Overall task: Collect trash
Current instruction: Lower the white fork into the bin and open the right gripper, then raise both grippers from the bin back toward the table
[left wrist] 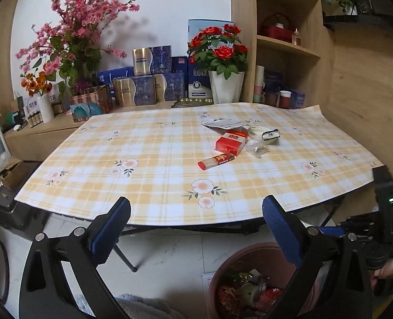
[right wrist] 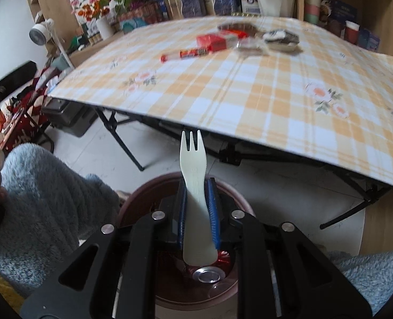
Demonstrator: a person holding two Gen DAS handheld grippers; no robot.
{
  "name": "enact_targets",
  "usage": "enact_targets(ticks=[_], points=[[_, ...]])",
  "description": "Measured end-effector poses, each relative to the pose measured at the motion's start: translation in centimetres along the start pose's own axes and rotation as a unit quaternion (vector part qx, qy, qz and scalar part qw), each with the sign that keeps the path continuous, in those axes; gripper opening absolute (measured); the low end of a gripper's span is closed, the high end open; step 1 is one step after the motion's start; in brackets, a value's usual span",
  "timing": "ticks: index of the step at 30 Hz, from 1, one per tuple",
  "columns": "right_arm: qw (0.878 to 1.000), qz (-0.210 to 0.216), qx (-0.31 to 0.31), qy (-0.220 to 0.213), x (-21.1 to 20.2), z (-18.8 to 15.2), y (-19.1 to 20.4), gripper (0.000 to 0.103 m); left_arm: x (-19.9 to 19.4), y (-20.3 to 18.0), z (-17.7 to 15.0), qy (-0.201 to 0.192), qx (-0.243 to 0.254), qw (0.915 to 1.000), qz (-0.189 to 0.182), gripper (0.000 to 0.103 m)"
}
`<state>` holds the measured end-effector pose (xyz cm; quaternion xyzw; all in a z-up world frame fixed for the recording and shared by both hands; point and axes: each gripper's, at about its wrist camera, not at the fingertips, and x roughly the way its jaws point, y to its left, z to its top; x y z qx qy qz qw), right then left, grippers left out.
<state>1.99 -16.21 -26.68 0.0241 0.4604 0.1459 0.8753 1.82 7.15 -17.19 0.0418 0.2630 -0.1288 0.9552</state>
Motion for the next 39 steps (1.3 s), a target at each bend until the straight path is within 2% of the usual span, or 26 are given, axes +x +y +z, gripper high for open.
enact_targets(ticks=[6, 13, 22, 24, 26, 27, 29, 30, 39], points=[[0.999, -0.002, -0.003, 0.035, 2.3, -0.5, 0.3, 0.019, 0.5, -0.7, -0.7, 0.006, 0.012, 0.9998, 0.013, 0.097], [0.997, -0.005, -0.023, 0.076, 4.5, -1.3, 1.5, 0.019, 1.3, -1.9, -1.2, 0.019, 0.041, 0.999, 0.006, 0.097], [0.992, -0.008, -0.042, 0.119, 6.3, -2.2, 2.2, 0.021, 1.3, -0.2, -1.2, 0.027, -0.003, 0.9996, 0.006, 0.097], [0.991, -0.009, -0.039, 0.125, 6.6, -2.3, 2.1, 0.032, 1.2, 0.2, -1.2, 0.025, -0.014, 0.9996, 0.004, 0.097], [0.992, -0.013, -0.039, 0.12, 6.3, -2.3, 2.0, 0.063, 1.2, 0.6, -1.1, 0.024, -0.024, 0.9994, 0.002, 0.097], [0.993, -0.016, -0.039, 0.11, 5.8, -2.1, 2.0, 0.069, 1.2, 0.7, -1.1, 0.024, -0.028, 0.9993, 0.002, 0.097], [0.995, -0.017, -0.037, 0.086, 4.9, -1.7, 1.9, 0.089, 1.3, 1.0, -1.1, 0.027, -0.04, 0.9988, 0.0, 0.097], [0.996, -0.018, -0.035, 0.075, 4.4, -1.5, 1.8, 0.094, 1.4, 1.1, -1.1, 0.028, -0.043, 0.9987, 0.0, 0.097], [0.999, -0.046, 0.017, 0.017, 1.8, 0.2, -0.8, 0.097, 1.4, 0.8, -1.0, 0.027, -0.038, 0.9989, -0.001, 0.097]])
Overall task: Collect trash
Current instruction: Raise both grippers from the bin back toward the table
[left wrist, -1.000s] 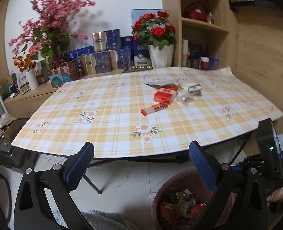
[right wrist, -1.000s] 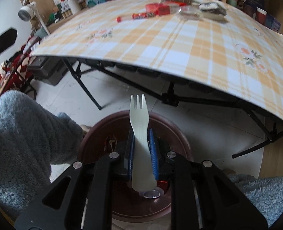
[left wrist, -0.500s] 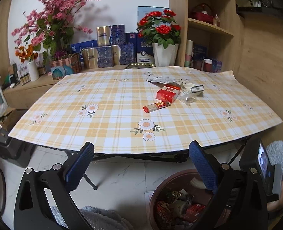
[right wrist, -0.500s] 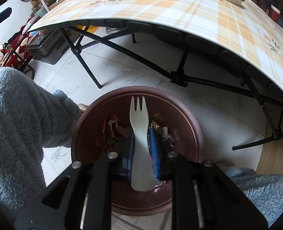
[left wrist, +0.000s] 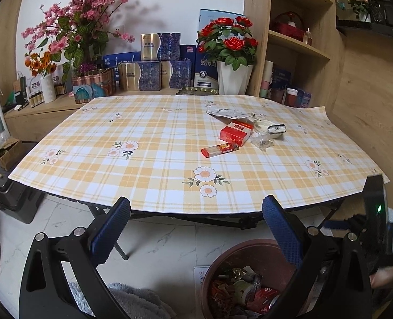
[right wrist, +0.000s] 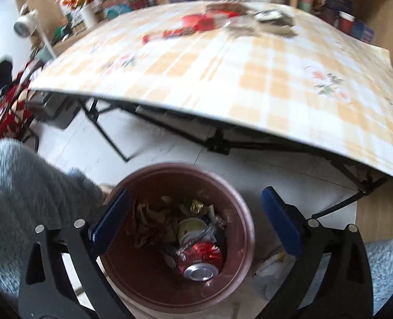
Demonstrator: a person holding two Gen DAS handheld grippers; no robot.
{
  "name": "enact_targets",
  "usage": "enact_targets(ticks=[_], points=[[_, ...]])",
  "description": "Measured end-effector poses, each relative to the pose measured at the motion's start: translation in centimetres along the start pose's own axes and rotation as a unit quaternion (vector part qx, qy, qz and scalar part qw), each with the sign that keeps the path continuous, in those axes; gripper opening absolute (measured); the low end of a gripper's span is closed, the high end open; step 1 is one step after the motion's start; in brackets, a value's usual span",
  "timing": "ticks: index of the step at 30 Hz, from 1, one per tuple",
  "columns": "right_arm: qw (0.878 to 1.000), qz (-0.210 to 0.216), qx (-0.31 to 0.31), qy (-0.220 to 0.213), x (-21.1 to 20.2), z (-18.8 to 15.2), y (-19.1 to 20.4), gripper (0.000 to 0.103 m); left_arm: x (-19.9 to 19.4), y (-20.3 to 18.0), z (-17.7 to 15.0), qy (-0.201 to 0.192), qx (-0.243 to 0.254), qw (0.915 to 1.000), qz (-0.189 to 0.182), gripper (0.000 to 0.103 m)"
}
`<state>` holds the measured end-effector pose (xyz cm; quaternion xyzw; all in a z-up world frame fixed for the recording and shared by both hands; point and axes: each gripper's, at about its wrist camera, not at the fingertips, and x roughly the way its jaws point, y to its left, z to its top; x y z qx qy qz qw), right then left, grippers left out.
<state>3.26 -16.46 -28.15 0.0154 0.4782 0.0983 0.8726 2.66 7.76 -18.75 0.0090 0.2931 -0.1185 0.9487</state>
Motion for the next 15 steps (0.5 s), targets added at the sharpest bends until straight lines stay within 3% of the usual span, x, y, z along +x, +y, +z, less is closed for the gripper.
enact_targets(ticks=[8, 15], points=[[0.998, -0.01, 0.042, -0.046, -2.1, 1.8, -2.7, 0.097, 0.8, 0.4, 0.5, 0.003, -0.016, 0.9998, -0.012, 0.097], [0.995, -0.037, 0.043, -0.088, -4.5, 4.0, -3.9, 0.097, 1.8, 0.8, 1.2, 0.001, -0.028, 0.9994, -0.021, 0.097]])
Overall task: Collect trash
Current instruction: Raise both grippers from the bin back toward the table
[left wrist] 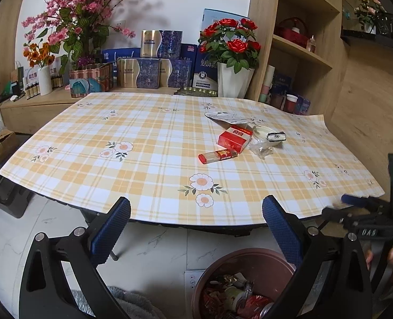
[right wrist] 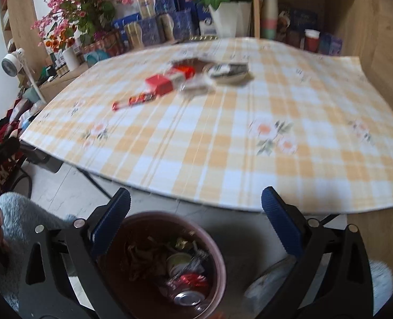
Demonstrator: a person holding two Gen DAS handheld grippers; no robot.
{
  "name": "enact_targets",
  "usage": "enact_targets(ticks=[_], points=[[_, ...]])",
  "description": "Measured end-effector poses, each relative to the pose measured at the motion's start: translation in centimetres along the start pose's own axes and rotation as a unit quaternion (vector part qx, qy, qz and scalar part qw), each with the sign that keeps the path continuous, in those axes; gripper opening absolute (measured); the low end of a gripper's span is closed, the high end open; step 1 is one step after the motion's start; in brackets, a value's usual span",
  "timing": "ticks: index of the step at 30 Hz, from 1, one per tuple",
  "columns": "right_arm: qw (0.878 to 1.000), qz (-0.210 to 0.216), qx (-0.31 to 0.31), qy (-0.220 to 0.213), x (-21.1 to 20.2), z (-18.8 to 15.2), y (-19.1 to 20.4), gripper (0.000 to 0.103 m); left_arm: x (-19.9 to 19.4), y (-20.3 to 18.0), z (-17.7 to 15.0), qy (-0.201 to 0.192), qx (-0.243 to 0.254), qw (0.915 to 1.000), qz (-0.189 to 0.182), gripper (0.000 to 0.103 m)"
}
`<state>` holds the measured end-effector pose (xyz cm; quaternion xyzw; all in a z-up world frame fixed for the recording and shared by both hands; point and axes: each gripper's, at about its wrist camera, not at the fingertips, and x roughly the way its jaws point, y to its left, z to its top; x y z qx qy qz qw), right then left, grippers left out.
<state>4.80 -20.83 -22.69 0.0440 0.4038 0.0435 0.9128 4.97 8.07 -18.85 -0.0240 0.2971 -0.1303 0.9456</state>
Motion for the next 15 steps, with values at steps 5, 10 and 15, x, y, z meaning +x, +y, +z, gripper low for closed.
enact_targets(ticks=[5, 10, 15], points=[[0.999, -0.025, -0.012, -0.028, -0.7, 1.9, -0.8, 0.097, 1.1, -0.2, 0.7, 0.002, 0.007, 0.9999, -0.009, 0.097], [0.999, -0.019, -0.016, -0.042, -0.6, 3.8, -2.1, 0.097, 2.6, -1.0, 1.7, 0.006, 0.025, 0.9996, -0.016, 0.097], [0.999, -0.025, -0.016, -0.032, 1.5, 5.4, -3.5, 0.097, 4.6, -1.9, 3.4, 0.014, 0.046, 0.9985, -0.028, 0.097]])
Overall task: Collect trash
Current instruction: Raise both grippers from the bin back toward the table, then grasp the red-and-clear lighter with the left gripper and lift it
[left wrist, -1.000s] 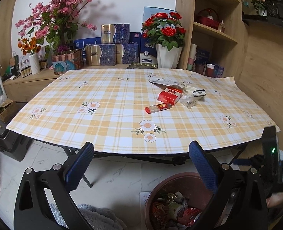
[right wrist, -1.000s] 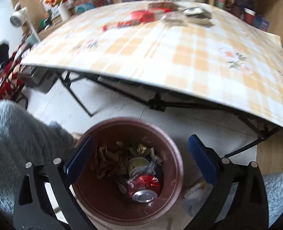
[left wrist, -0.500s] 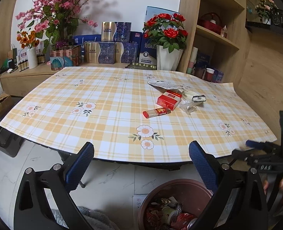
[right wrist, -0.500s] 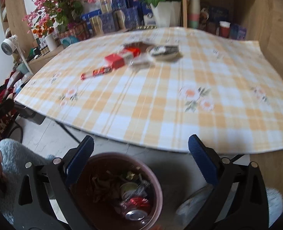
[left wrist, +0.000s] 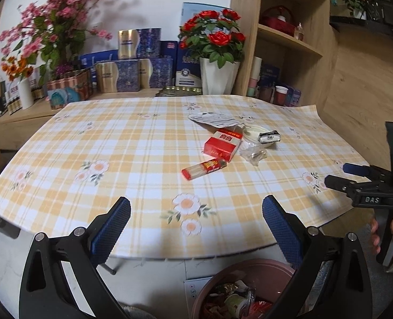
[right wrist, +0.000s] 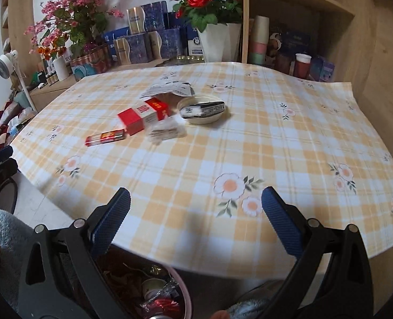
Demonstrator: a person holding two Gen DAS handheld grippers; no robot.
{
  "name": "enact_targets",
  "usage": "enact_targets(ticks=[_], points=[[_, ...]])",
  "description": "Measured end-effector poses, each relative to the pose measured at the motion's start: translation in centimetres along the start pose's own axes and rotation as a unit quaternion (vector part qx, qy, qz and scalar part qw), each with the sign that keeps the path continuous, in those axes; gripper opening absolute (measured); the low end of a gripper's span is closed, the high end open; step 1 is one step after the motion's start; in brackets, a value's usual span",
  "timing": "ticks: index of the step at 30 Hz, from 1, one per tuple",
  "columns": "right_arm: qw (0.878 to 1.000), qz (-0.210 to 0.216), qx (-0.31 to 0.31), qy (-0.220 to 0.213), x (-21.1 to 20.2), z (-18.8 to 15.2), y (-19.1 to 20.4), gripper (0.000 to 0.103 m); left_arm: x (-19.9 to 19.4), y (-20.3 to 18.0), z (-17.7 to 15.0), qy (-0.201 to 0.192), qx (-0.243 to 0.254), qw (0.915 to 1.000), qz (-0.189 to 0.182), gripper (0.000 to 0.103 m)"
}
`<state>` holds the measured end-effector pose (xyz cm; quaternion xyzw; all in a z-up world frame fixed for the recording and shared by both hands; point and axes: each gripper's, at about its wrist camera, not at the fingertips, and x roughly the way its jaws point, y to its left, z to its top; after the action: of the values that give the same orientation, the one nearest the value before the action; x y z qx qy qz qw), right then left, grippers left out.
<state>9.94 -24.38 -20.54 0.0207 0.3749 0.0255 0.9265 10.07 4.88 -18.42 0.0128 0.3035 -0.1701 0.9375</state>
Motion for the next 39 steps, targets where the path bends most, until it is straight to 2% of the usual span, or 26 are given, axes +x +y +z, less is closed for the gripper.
enact_targets(ticks=[9, 14, 16, 21, 22, 29, 30, 32, 35, 39], points=[[0.999, 0.022, 0.041, 0.01, 3.0, 1.4, -2.5, 0.097, 6.5, -1.7, 2.8, 0.048, 0.033, 0.9973, -0.045, 0.095], [0.998, 0.035, 0.047, 0.014, 4.1, 1.2, -2.9, 0.097, 11.6, -1.7, 4.0, 0.097, 0.082, 0.9895, -0.07, 0.072], [0.998, 0.04, 0.049, 0.017, 4.5, 1.0, -3.0, 0.097, 13.7, -1.5, 4.4, 0.119, 0.105, 0.984, -0.081, 0.068], [0.997, 0.045, 0.053, 0.017, 4.7, 0.9, -3.3, 0.097, 16.6, -0.5, 5.4, 0.132, 0.124, 0.9791, -0.092, 0.055], [0.997, 0.045, 0.055, 0.017, 4.8, 0.9, -3.5, 0.097, 17.0, -0.4, 5.5, 0.134, 0.126, 0.9778, -0.1, 0.05], [0.997, 0.047, 0.059, 0.022, 5.3, 0.9, -3.7, 0.097, 18.9, -1.1, 5.0, 0.167, 0.172, 0.9647, -0.109, 0.047], [0.997, 0.048, 0.06, 0.022, 5.3, 0.9, -3.8, 0.097, 18.8, -1.2, 4.9, 0.166, 0.174, 0.9646, -0.108, 0.045], [0.997, 0.048, 0.06, 0.024, 5.4, 0.9, -3.7, 0.097, 18.8, -1.3, 4.9, 0.166, 0.172, 0.9653, -0.106, 0.034], [0.997, 0.048, 0.06, 0.029, 5.8, 0.8, -3.6, 0.097, 18.3, -1.9, 4.6, 0.167, 0.176, 0.9647, -0.102, 0.026], [0.997, 0.038, 0.055, 0.028, 5.8, 0.8, -3.3, 0.097, 17.1, -2.5, 4.1, 0.164, 0.172, 0.9664, -0.098, 0.023]])
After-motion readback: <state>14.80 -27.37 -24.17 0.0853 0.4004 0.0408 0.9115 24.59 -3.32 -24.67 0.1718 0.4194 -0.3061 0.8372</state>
